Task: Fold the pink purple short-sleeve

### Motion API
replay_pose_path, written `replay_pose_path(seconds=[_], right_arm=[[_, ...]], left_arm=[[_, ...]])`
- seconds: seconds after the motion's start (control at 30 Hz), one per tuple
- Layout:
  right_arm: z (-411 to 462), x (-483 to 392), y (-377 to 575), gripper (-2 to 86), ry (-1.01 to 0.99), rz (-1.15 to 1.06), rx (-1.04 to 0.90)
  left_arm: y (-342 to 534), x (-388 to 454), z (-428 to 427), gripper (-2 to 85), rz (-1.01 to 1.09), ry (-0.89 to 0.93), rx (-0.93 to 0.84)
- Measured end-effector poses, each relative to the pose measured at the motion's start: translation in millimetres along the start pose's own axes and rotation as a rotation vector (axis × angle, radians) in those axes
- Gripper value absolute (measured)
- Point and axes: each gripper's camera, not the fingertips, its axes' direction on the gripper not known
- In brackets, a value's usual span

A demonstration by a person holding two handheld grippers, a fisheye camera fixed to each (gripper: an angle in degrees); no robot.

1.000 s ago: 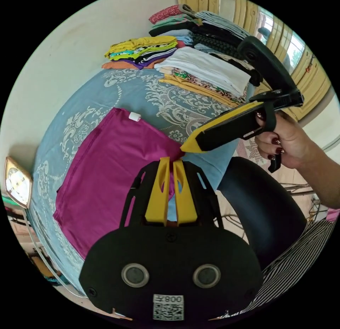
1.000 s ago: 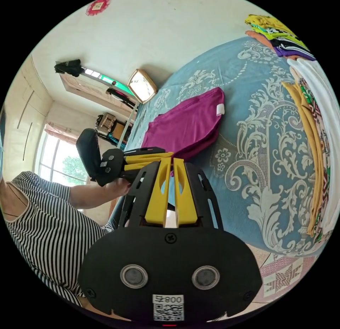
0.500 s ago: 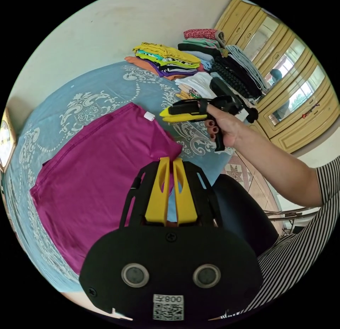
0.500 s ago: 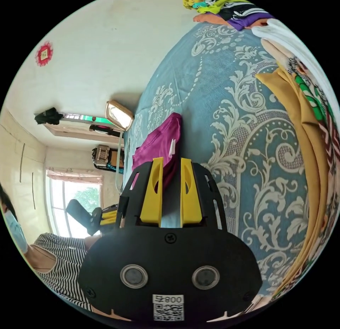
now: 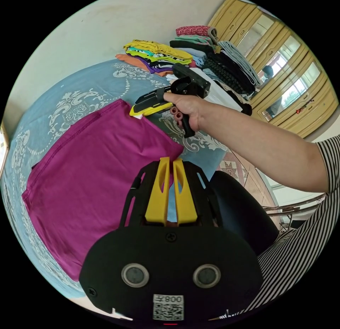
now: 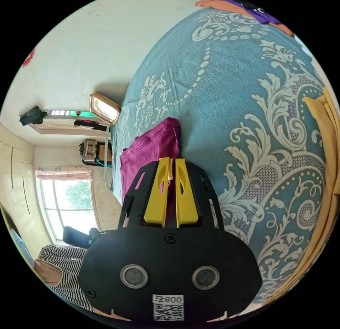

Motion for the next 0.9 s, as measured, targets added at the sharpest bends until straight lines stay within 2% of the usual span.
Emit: replay_pose_path(seconds=[0.2,0.53,0.73,0.9], right_arm=[[12.6,-21.4,-13.4,1.6,-0.055,0.001,-0.012],[13.6,-96.5,-16.4,0.9,-0.326,-0.086,0.093],[48.8,-180.0,-28.4,0.8,-0.352,-0.193,0.067],[101.8,-250.1,-38.3,0.7,-0.338,-0.274,-0.001]], left_arm=[[32.4,-27.7,-6.4,1.3,-0.026,0.021,0.028],[109.6,-89.4,-53.3,1.2,-0.101,0.058,0.167],[189.9,-146.4,-98.7,1.2,-0.231,0.045,0.281],[281.2,-207.6,-126.2,1.1,-0.425,0.018,0.346]])
